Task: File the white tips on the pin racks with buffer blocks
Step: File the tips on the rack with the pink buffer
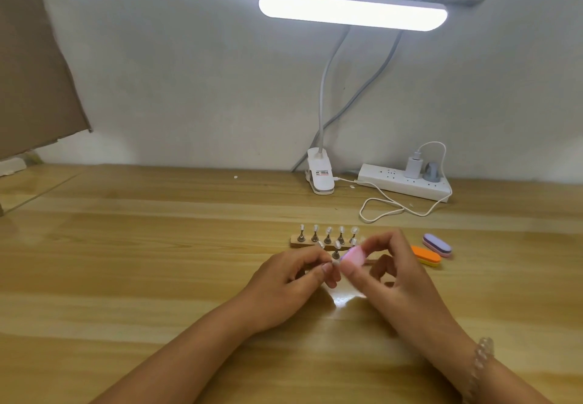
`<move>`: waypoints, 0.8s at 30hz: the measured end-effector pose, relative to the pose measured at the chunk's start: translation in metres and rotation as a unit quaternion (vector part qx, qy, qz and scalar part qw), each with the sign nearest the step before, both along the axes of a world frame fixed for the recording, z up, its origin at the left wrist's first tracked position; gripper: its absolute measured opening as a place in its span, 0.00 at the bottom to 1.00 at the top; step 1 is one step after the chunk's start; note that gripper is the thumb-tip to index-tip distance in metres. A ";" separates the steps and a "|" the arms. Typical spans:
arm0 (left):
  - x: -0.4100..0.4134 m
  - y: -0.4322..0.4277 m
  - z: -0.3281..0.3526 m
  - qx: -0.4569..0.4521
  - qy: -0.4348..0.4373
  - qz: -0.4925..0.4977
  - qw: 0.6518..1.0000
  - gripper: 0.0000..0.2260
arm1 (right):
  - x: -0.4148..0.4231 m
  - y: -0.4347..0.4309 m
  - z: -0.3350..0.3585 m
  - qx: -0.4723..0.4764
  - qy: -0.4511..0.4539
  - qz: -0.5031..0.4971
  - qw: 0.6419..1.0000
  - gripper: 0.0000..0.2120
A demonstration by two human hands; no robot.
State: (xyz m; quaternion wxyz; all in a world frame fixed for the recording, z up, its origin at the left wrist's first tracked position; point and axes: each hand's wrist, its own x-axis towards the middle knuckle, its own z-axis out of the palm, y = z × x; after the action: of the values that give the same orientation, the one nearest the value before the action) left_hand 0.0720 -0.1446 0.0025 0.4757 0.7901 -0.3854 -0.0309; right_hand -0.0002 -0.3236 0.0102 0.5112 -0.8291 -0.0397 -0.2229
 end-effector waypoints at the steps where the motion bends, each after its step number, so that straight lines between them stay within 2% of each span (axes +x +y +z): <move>1: 0.000 0.000 0.000 0.003 -0.002 0.001 1.000 0.08 | -0.001 0.003 -0.001 -0.053 -0.009 0.013 0.998 0.21; 3: -0.002 -0.001 0.002 0.014 -0.005 -0.001 1.000 0.09 | 0.002 0.005 -0.002 -0.111 -0.013 0.008 0.994 0.19; 7: -0.003 -0.001 0.003 0.024 -0.008 -0.007 1.000 0.09 | 0.002 0.003 0.002 -0.128 -0.033 -0.039 0.990 0.20; 10: -0.003 -0.001 0.003 0.020 -0.002 -0.006 1.000 0.08 | -0.003 0.008 -0.002 -0.184 -0.052 0.008 0.981 0.21; 15: -0.002 -0.002 0.005 0.008 0.001 -0.002 1.000 0.09 | 0.006 -0.002 0.002 -0.079 0.000 -0.035 0.996 0.20; 20: -0.002 -0.001 0.003 0.010 -0.003 -0.012 1.000 0.08 | -0.004 0.009 -0.002 -0.137 -0.022 0.022 0.990 0.20; 24: -0.002 -0.001 0.004 0.010 -0.003 -0.003 1.000 0.09 | 0.006 0.001 0.003 -0.058 0.014 -0.012 0.998 0.21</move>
State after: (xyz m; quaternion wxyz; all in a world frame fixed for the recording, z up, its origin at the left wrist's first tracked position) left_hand 0.0704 -0.1455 0.0062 0.4661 0.7941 -0.3886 -0.0339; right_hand 0.0053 -0.3227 0.0131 0.4603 -0.8608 -0.0354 -0.2144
